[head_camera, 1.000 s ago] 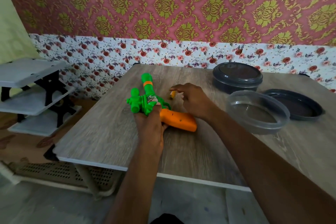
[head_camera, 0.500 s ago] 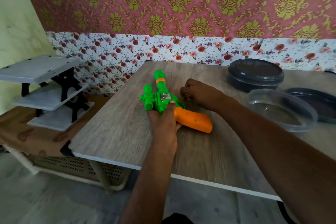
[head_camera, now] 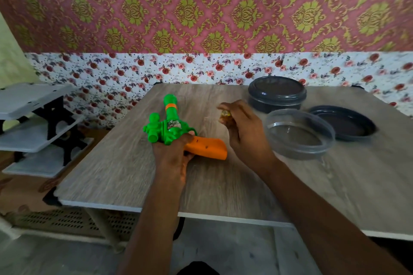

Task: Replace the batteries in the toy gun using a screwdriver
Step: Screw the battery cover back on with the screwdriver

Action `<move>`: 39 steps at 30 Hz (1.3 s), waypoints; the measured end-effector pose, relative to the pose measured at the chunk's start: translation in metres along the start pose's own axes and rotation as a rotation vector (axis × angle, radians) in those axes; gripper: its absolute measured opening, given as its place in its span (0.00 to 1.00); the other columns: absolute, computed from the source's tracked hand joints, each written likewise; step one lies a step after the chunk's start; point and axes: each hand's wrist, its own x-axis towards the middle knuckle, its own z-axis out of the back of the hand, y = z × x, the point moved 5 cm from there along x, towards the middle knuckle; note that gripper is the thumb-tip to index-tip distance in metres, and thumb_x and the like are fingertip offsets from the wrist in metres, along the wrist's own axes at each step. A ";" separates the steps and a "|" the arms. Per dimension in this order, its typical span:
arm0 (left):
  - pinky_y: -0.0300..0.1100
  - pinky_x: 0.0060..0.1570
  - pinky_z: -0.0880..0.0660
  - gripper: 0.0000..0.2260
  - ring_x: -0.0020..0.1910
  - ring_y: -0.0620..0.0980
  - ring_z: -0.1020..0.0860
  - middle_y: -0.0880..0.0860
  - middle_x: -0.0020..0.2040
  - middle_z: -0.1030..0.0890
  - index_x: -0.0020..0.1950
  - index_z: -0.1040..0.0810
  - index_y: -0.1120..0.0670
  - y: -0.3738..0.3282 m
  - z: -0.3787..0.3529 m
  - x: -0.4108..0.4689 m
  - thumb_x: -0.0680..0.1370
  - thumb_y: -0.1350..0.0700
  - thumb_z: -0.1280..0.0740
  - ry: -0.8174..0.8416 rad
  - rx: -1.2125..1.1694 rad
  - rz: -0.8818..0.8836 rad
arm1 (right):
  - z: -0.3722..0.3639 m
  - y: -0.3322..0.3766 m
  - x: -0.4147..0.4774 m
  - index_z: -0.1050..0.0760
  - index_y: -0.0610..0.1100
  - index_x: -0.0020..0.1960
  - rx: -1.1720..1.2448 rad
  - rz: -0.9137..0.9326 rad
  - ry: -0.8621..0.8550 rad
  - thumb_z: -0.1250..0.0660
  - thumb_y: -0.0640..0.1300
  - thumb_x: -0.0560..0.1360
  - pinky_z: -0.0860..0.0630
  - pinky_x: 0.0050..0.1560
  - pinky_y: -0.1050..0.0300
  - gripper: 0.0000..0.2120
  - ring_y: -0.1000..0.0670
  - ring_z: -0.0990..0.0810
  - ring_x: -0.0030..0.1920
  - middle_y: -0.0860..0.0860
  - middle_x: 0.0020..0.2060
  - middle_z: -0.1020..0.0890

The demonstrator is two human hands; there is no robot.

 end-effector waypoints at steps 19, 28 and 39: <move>0.53 0.40 0.17 0.11 0.36 0.51 0.14 0.62 0.49 0.16 0.56 0.24 0.61 0.000 -0.005 -0.014 0.76 0.70 0.31 0.118 0.071 0.054 | 0.008 -0.011 -0.018 0.33 0.38 0.58 0.700 -0.455 -0.198 0.36 0.38 0.83 0.22 0.35 0.54 0.08 0.44 0.18 0.36 0.40 0.43 0.14; 0.58 0.46 0.16 0.14 0.60 0.63 0.18 0.69 0.60 0.19 0.60 0.22 0.64 0.007 0.000 -0.005 0.75 0.67 0.28 0.084 0.138 0.055 | -0.008 -0.018 -0.023 0.32 0.38 0.55 0.856 -0.720 -0.062 0.35 0.42 0.83 0.18 0.37 0.53 0.09 0.40 0.13 0.39 0.37 0.41 0.14; 0.56 0.45 0.16 0.12 0.61 0.65 0.19 0.69 0.60 0.19 0.58 0.22 0.63 0.007 -0.001 -0.007 0.75 0.68 0.29 0.050 0.127 0.051 | -0.017 -0.025 -0.029 0.32 0.41 0.54 0.915 -0.825 -0.014 0.35 0.44 0.83 0.19 0.38 0.51 0.07 0.40 0.13 0.41 0.36 0.41 0.14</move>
